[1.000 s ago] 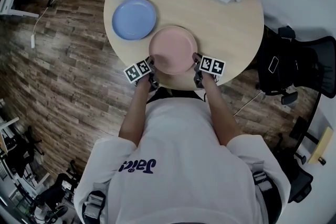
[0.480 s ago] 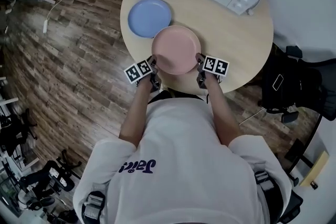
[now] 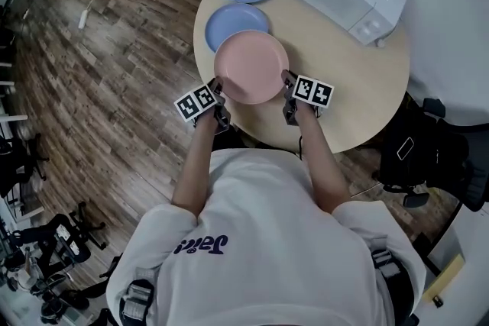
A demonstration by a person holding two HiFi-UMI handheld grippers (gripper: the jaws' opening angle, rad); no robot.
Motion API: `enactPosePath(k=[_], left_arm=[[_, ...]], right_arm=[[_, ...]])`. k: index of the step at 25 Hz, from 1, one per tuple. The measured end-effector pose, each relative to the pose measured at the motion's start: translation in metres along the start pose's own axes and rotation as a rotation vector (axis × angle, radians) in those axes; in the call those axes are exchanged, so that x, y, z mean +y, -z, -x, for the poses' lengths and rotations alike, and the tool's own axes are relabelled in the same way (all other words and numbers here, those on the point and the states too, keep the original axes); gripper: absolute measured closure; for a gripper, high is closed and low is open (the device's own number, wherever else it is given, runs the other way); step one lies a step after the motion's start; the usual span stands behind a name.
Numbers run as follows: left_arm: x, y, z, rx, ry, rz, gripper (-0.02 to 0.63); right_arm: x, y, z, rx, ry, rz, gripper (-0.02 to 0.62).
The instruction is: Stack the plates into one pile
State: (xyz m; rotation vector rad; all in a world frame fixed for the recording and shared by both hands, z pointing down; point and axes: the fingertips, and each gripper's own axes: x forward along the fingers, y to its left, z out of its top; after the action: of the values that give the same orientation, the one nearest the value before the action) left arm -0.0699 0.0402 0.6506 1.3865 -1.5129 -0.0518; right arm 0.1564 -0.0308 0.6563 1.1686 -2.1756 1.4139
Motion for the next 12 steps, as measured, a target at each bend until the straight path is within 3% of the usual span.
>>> enactPosePath(k=[5, 12], left_arm=[[0.011, -0.039, -0.013, 0.001, -0.028, -0.079, 0.571], [0.027, -0.094, -0.060, 0.066, -0.008, -0.149, 0.571]], right_arm=[[0.027, -0.028, -0.031, -0.024, -0.001, 0.020, 0.548], [0.033, -0.050, -0.087, -0.031, 0.080, -0.005, 0.548]])
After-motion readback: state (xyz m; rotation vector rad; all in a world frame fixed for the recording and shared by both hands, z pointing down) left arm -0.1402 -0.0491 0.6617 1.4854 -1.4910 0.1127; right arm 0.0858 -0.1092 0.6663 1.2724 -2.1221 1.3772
